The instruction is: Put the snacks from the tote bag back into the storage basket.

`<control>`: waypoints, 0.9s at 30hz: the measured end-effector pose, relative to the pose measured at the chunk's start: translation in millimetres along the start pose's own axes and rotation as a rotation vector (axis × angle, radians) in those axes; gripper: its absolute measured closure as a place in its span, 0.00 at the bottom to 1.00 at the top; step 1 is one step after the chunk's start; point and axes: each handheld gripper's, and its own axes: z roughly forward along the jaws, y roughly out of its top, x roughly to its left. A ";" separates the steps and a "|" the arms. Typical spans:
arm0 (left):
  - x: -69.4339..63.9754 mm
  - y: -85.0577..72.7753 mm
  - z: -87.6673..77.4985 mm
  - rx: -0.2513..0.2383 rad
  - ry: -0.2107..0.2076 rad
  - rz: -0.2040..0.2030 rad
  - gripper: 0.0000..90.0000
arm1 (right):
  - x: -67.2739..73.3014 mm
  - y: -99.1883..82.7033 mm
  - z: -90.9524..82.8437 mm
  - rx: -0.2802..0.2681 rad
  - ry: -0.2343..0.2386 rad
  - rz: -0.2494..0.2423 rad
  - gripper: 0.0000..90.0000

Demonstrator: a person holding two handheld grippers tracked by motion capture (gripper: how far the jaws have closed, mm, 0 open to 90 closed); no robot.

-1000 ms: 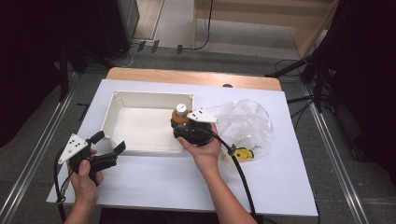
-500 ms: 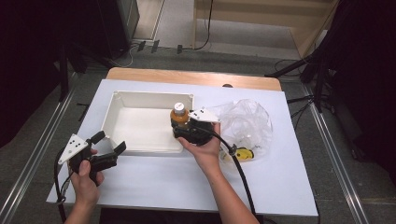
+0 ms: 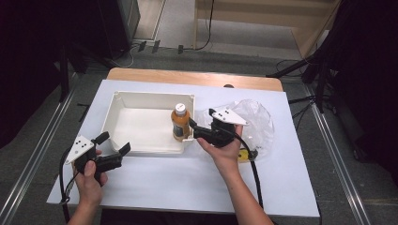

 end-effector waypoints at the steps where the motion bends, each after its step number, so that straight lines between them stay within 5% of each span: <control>1: 0.0 0.0 -0.2 -0.005 0.001 -0.001 0.08 | -2.0 -0.1 -3.0 -0.002 -0.002 0.007 0.23; 27: -1.0 -1.0 1.7 0.003 0.002 0.001 0.08 | -42.5 -11.7 -53.6 -0.026 -0.088 0.029 0.23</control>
